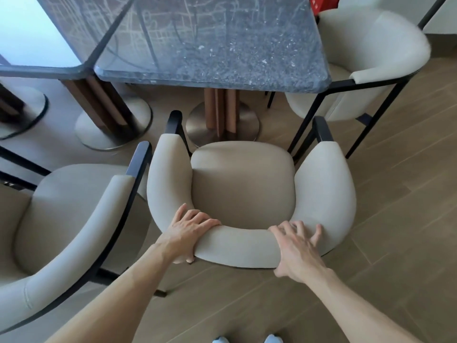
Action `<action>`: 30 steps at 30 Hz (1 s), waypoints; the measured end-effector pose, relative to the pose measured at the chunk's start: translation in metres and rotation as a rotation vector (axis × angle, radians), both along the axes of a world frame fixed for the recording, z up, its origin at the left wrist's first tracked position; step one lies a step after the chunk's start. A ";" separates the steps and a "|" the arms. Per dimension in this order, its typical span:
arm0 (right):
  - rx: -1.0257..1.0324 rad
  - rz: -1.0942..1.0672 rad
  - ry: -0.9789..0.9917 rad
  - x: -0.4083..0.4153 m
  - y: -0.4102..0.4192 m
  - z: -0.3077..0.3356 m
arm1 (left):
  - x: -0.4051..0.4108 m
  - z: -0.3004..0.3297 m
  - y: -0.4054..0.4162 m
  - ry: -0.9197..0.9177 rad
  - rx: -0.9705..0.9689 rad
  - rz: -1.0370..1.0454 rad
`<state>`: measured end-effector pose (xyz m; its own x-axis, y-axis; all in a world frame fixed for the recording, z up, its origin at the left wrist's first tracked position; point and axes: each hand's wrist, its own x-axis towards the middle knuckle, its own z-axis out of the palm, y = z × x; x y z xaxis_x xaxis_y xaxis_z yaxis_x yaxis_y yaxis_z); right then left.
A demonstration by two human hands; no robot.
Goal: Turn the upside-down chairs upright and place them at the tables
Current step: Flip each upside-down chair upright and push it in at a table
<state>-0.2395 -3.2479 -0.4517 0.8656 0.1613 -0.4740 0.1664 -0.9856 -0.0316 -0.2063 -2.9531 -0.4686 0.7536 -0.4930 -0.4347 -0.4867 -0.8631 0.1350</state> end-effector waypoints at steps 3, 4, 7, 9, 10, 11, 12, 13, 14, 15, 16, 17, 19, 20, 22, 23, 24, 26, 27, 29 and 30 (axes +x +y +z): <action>-0.019 -0.013 0.007 -0.002 0.003 0.001 | 0.002 0.004 0.000 0.037 0.017 -0.005; -0.023 -0.014 0.002 -0.001 0.003 0.001 | 0.004 0.004 0.000 0.048 0.019 -0.004; -0.037 -0.012 0.005 -0.001 0.005 0.002 | 0.005 0.004 0.001 0.048 0.020 -0.010; -0.035 -0.006 -0.003 -0.001 0.004 0.001 | 0.005 0.001 0.001 0.026 0.019 -0.020; -0.041 -0.003 0.003 -0.002 0.003 -0.001 | 0.003 0.000 0.001 0.023 0.021 -0.021; -0.037 -0.003 0.002 -0.002 0.002 -0.003 | 0.003 -0.001 0.001 0.017 0.022 -0.017; -0.026 -0.004 -0.002 -0.001 0.002 -0.004 | 0.003 -0.001 0.001 0.011 0.021 -0.009; -0.015 -0.004 -0.002 -0.001 0.003 -0.005 | 0.002 -0.001 0.000 0.010 0.024 0.001; -0.012 -0.001 0.005 0.000 0.004 -0.003 | 0.001 0.002 -0.001 0.008 0.036 0.009; -0.020 -0.004 0.036 0.000 0.006 0.000 | -0.001 0.006 -0.005 0.005 0.059 0.014; -0.034 -0.020 0.098 0.001 0.008 0.008 | -0.003 0.012 -0.011 0.027 0.083 0.018; -0.030 -0.037 0.178 -0.001 0.011 0.019 | -0.008 0.022 -0.017 0.075 0.083 0.043; 0.130 -0.112 0.292 0.001 0.024 0.047 | -0.015 0.052 -0.026 0.232 -0.083 0.204; 0.290 -0.190 0.317 0.003 0.034 0.063 | -0.014 0.070 -0.031 0.318 -0.229 0.303; 0.660 -0.301 0.270 0.003 0.058 0.107 | -0.016 0.123 -0.034 0.335 -0.592 0.512; 0.816 -0.334 0.210 0.001 0.069 0.131 | -0.021 0.152 -0.032 0.271 -0.783 0.615; 0.951 -0.350 0.150 0.000 0.080 0.156 | -0.027 0.178 -0.028 0.192 -0.968 0.705; 1.192 -0.359 0.051 -0.005 0.101 0.211 | -0.049 0.233 -0.015 0.035 -1.268 0.830; 1.298 -0.364 0.015 -0.009 0.111 0.235 | -0.062 0.254 -0.007 -0.026 -1.376 0.867; 1.502 -0.325 -0.034 -0.023 0.136 0.285 | -0.098 0.297 0.013 -0.160 -1.508 0.935; 1.596 -0.300 -0.042 -0.032 0.149 0.306 | -0.117 0.314 0.023 -0.226 -1.555 0.963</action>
